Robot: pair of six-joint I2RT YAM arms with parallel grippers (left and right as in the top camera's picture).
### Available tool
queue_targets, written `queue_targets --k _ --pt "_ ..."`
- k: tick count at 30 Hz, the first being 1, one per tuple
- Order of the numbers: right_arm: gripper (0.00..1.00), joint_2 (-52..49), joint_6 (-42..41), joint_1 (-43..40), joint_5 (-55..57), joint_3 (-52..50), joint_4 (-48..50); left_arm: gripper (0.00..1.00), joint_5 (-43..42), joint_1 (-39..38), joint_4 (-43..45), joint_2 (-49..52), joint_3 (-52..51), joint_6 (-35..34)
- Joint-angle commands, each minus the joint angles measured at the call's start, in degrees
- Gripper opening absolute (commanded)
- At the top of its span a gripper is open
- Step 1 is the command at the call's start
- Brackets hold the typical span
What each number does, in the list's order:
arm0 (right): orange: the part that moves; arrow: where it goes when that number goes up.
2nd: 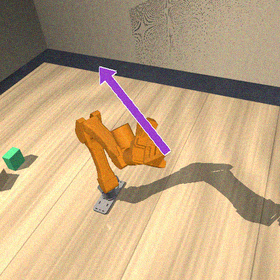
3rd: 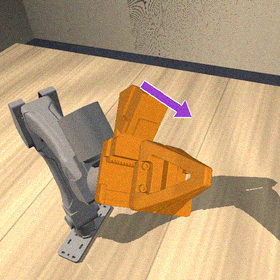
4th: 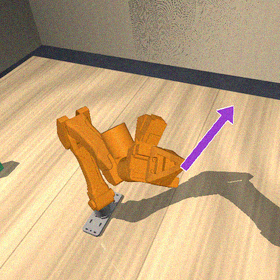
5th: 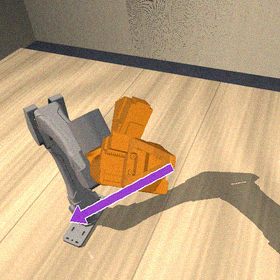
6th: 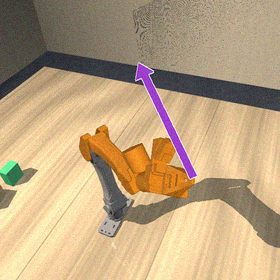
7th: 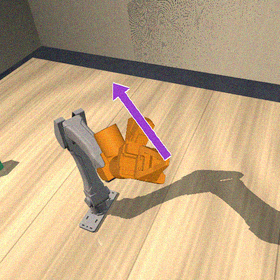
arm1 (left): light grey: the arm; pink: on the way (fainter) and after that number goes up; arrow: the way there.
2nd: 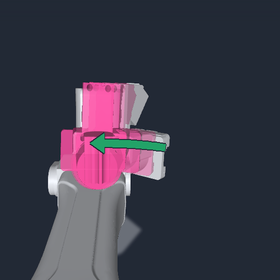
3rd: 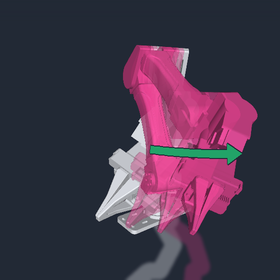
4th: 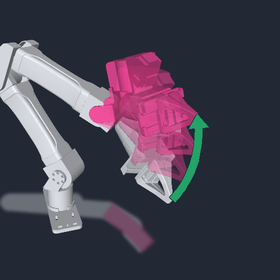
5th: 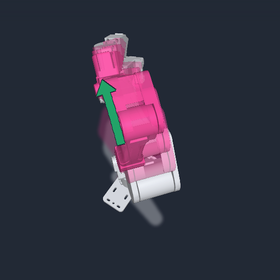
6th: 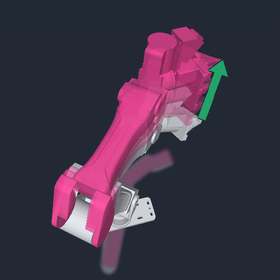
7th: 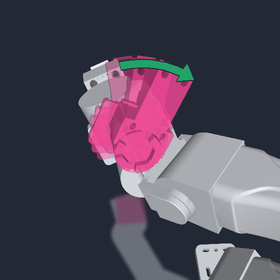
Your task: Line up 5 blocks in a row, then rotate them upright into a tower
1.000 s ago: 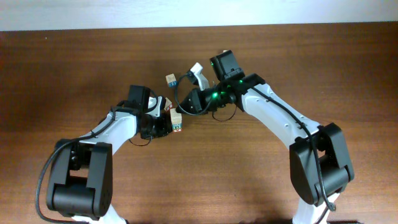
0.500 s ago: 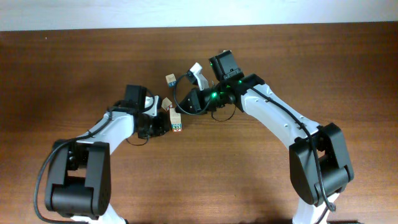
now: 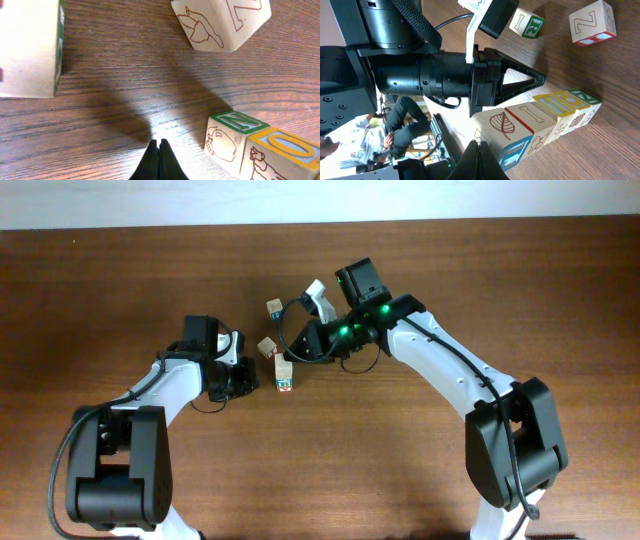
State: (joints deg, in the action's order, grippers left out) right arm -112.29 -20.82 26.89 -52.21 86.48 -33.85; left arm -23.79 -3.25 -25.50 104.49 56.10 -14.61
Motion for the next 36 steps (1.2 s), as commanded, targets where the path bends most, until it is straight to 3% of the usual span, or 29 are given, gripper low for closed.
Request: queue_targets --k 1,36 --pt "0.04 -1.7 0.4 0.6 2.7 0.8 -0.5 0.00 0.1 0.0 -0.1 -0.1 0.4 -0.1" --pt "0.04 -1.2 2.7 1.6 2.3 5.1 -2.6 0.00 0.0 0.0 -0.1 -0.1 0.4 -0.1"
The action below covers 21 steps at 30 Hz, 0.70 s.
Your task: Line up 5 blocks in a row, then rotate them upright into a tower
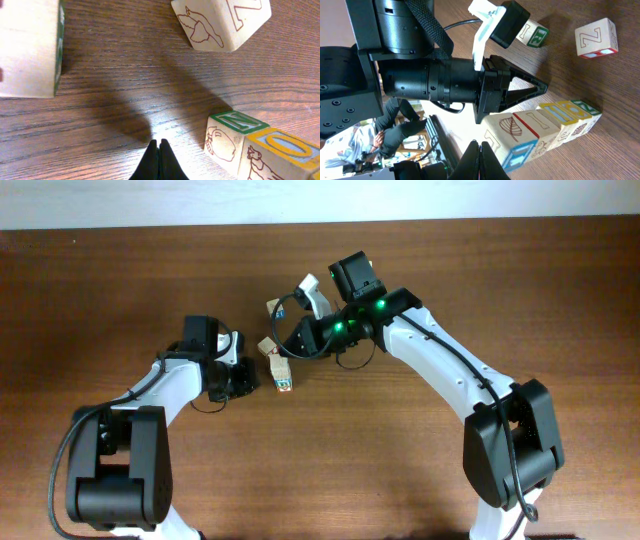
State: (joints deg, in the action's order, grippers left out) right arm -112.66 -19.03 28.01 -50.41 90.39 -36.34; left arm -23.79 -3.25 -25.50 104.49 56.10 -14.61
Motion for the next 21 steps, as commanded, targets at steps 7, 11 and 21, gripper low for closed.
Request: queue_targets --k 7,11,21 --pt "0.04 2.2 6.2 -1.8 0.1 3.9 -2.8 0.00 1.4 0.4 -3.9 -1.9 2.9 3.1" --pt "0.05 9.1 10.9 -7.0 4.9 5.1 -8.9 0.00 8.3 1.9 -11.6 -9.1 7.7 4.5" --pt "0.45 26.4 17.9 -12.7 35.2 5.1 -25.2 0.19 18.9 1.9 -18.5 -36.3 10.9 5.3"
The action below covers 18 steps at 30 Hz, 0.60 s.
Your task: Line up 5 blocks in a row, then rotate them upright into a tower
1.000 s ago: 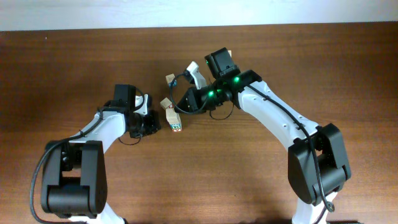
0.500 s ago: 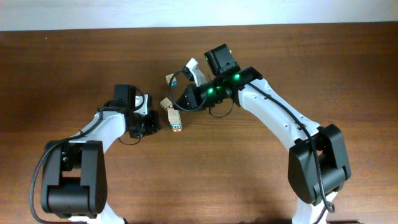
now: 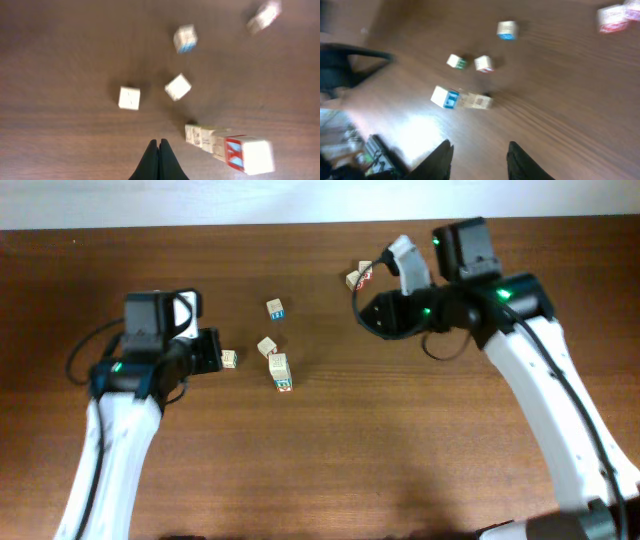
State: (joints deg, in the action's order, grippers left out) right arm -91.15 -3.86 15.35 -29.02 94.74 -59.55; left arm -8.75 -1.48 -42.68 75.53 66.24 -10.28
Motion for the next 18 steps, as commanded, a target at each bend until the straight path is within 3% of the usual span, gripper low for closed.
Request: queue_targets --k 1,2,7,9,18 --pt "0.49 6.5 4.1 0.0 16.1 0.7 -3.3 0.49 3.9 0.2 -2.6 -9.5 0.7 0.9" --pt "0.53 8.5 4.1 0.0 19.5 0.7 -5.2 0.99 3.9 0.2 -3.5 -11.7 0.7 0.9" --pt "0.76 17.8 1.1 0.0 27.8 0.7 -12.2 0.99 3.9 0.2 -3.5 -16.7 0.7 0.9" --pt "0.99 22.0 0.2 0.0 28.7 0.7 -14.4 0.99 3.9 0.2 -3.5 -16.9 0.7 0.9" --pt "0.99 37.9 0.2 0.0 30.3 0.7 -18.1 0.99 3.9 0.2 -3.5 -16.6 0.7 0.9"
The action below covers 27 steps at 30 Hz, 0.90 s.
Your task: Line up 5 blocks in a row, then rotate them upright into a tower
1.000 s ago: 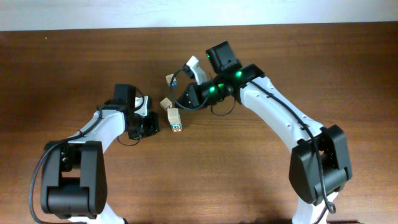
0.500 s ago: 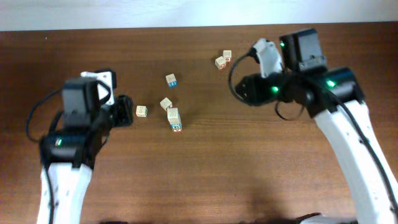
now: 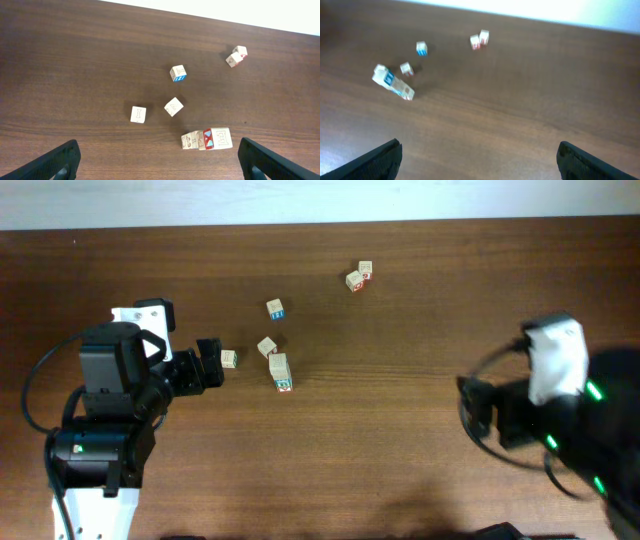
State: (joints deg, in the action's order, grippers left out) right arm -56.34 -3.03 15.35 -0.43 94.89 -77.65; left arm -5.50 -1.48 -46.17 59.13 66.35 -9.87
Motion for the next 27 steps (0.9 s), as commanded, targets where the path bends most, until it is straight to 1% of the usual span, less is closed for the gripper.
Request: queue_targets --k 1,5,7,9,12,15,16,17,18,20,22,23,25,27 --pt "0.98 4.3 -0.6 0.0 1.7 0.6 -0.8 0.99 0.6 0.2 0.0 -0.2 0.6 0.5" --pt "0.99 7.5 -0.3 0.0 2.1 0.6 -5.5 0.99 0.6 0.2 0.0 -0.2 0.6 0.5" --pt "0.98 8.0 -0.4 0.0 5.9 0.5 -6.8 0.99 0.6 0.2 0.0 -0.2 0.6 0.5" --pt "0.98 8.0 -0.4 0.0 8.3 0.5 -6.6 0.99 0.6 0.2 0.0 -0.2 0.6 0.5" --pt "0.98 8.4 0.6 -0.5 13.9 -2.1 -1.9 0.99 0.6 0.2 0.0 -0.2 0.6 0.5" --pt "0.98 10.8 11.0 -3.2 9.7 -7.6 5.1 0.99 0.6 0.2 0.0 -0.2 0.6 0.5" --pt "0.98 12.2 13.4 -3.9 8.2 -10.0 7.5 0.99 0.6 0.2 0.0 -0.2 0.6 0.5" --pt "0.99 14.4 13.9 -4.8 7.3 -13.6 10.7 0.99 0.6 0.2 0.0 -0.2 0.6 0.5" --pt "0.98 17.0 13.9 -6.2 5.9 -17.7 14.2 0.99 0.6 0.2 0.0 -0.2 0.6 0.5" --pt "0.98 23.6 13.5 -9.6 2.4 -28.9 24.6 0.99 0.6 0.2 0.0 -0.2 0.6 0.5" --pt "0.98 27.9 13.5 -11.3 -0.2 -36.8 32.4 0.99 0.6 0.2 0.0 -0.2 0.6 0.5" --pt "0.98 30.8 13.3 -12.3 -2.2 -42.4 37.7 0.99 0.6 0.2 0.0 -0.2 0.6 0.5" --pt "0.98 36.2 10.8 -13.7 -4.3 -53.1 47.2 0.99 0.6 0.2 0.0 -0.2 0.6 0.5" --pt "0.98 40.7 7.3 -14.4 -4.6 -61.9 54.5 0.99 0.6 0.2 0.0 -0.2 0.6 0.5"
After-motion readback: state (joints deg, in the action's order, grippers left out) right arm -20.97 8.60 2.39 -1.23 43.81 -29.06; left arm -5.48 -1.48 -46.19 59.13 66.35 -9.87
